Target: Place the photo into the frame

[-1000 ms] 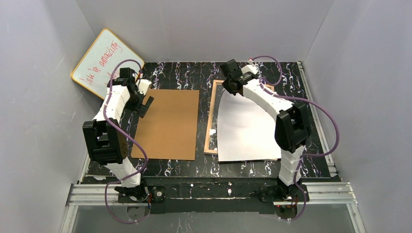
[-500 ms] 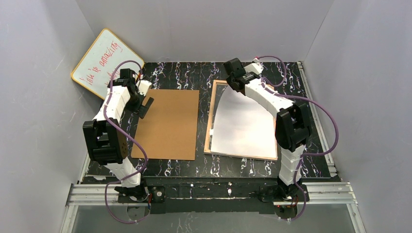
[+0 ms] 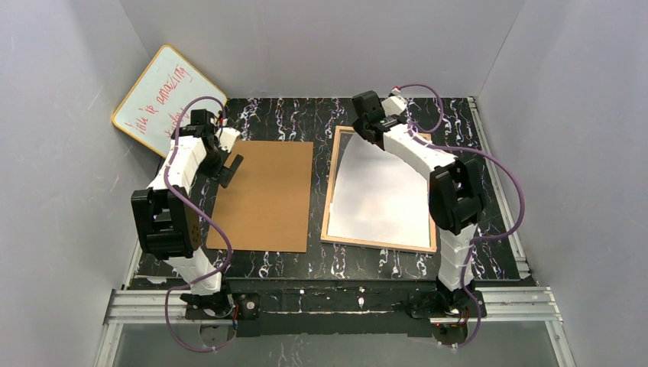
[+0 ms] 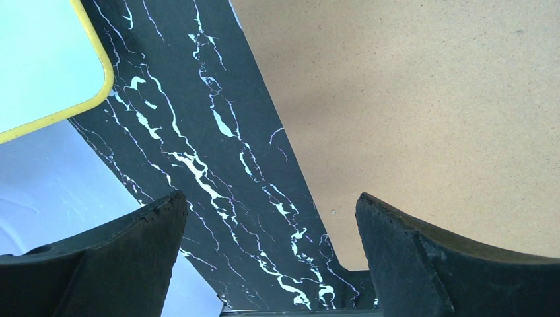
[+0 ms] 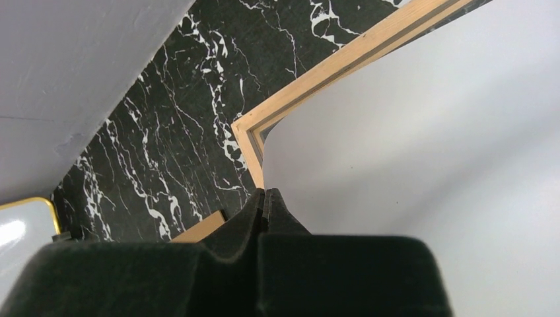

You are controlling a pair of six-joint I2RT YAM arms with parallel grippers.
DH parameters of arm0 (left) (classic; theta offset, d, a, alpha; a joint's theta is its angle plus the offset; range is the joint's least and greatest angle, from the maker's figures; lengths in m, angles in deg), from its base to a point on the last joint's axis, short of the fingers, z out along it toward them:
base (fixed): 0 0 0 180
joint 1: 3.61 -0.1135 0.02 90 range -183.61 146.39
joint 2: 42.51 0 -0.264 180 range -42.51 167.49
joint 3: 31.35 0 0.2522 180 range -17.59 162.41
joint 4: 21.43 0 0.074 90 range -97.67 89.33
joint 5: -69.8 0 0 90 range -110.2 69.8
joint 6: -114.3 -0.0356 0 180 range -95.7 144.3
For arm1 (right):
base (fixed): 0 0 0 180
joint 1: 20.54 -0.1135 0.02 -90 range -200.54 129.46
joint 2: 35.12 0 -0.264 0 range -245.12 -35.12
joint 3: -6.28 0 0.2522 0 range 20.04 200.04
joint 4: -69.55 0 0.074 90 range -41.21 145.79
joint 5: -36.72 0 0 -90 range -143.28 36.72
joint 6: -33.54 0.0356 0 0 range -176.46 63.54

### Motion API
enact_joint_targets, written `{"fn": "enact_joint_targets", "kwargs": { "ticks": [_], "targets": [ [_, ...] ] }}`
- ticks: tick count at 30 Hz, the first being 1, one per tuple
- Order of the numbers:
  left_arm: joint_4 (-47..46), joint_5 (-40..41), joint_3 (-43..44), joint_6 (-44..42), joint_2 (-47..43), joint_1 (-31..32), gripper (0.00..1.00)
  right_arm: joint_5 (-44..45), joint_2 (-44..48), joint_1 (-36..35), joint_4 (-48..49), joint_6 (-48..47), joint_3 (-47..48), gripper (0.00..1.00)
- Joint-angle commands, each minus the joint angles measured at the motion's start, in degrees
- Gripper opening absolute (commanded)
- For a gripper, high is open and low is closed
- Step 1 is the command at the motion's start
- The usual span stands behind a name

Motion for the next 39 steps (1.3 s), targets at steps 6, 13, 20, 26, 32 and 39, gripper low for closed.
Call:
{"fn": "enact_joint_targets", "kwargs": {
  "ticks": [6,13,20,26,32,39],
  "targets": [
    [1.0,0.55,-0.76,-0.68,-0.2,0.26,0.98,-2.28,-1.07,0.59,3.26,-6.67,2.11,0.01],
    [0.55,0.97,-1.49,-1.16,-0.35,0.21,0.98,-3.93,-0.81,1.17,6.59,-11.72,1.51,0.01],
    [0.54,0.99,-1.48,-1.06,-0.37,0.23,0.98,-1.87,-1.47,1.92,4.27,-14.42,4.57,0.01],
    [0.54,1.2,-1.46,-1.25,-0.13,0.29,0.98,-2.14,-0.16,2.26,5.49,-16.39,2.76,0.01],
    [0.45,1.2,-1.39,-1.3,-0.05,0.26,0.98,-6.79,-1.42,2.49,4.41,-18.2,3.43,0.01],
    [0.45,1.39,-1.45,-1.58,-0.39,0.25,0.98,-13.07,-4.42,2.49,1.2,-20.48,5.55,0.01]
  ]
}}
